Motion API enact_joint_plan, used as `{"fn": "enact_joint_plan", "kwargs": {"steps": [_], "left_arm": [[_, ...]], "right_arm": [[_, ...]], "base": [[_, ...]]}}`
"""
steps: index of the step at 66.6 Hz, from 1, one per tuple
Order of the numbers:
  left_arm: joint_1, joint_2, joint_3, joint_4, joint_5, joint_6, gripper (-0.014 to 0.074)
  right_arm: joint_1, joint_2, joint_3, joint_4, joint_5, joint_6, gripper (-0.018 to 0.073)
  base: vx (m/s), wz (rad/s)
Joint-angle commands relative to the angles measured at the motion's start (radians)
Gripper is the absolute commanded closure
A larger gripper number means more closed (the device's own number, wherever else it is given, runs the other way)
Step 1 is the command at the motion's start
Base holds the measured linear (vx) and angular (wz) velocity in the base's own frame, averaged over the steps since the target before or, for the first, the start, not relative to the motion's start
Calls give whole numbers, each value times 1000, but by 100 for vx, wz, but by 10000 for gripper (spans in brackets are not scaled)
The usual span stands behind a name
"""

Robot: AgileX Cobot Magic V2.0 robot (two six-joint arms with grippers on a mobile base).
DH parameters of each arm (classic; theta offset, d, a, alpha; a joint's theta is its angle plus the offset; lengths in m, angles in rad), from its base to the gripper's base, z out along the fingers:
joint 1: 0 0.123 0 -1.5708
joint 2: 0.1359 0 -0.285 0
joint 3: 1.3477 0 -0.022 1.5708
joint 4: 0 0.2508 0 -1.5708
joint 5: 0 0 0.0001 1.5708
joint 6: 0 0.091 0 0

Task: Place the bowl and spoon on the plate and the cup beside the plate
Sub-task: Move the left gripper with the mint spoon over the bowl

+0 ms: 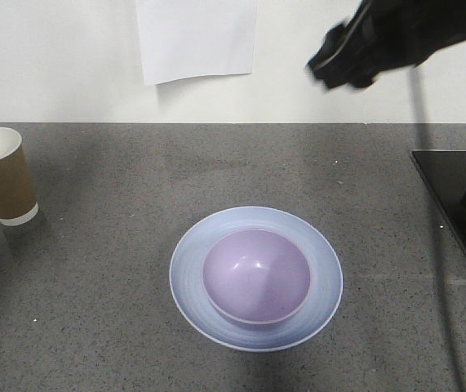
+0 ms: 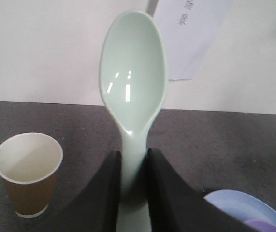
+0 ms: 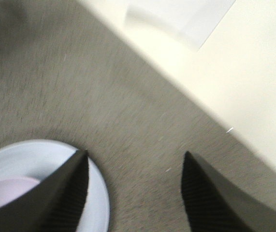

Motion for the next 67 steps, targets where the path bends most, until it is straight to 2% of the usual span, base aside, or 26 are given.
{"fn": "enact_joint_plan", "kwargs": {"steps": [1, 6, 13, 25, 34, 41, 47, 48, 61, 67], "left_arm": [[-1, -9, -23, -128, -1, 92, 602], [-1, -7, -23, -192, 38, 130, 602], [-1, 1, -23, -238, 83, 150, 602], [-4, 42, -23, -259, 178, 156, 602], [-50, 83, -23, -311, 206, 157, 602], [-122, 119, -23, -357, 209, 166, 603], [-195, 145, -23, -358, 183, 165, 603], [-327, 198, -23, -356, 130, 156, 603], [-512, 302, -24, -352, 72, 128, 603], [-587, 357, -35, -315, 52, 117, 603]], "right_arm": [[-6, -144, -30, -25, -73, 5, 277], [-6, -235, -30, -46, -68, 5, 398], [-5, -378, 5, -71, -68, 6, 568], [-5, -633, 172, -83, -73, 46, 568], [-5, -816, 339, -134, -108, 125, 567], [-5, -931, 467, -176, -126, 200, 566], [-5, -991, 541, -200, -123, 233, 566], [-5, -1029, 625, -198, -120, 267, 565], [-5, -1029, 672, -193, -112, 274, 565], [-5, -1029, 690, -193, -110, 276, 565]], "base": [[0, 0], [0, 0], [0, 0], [0, 0], [0, 0], [0, 0], [0, 0], [0, 0], [0, 0], [0, 0]]}}
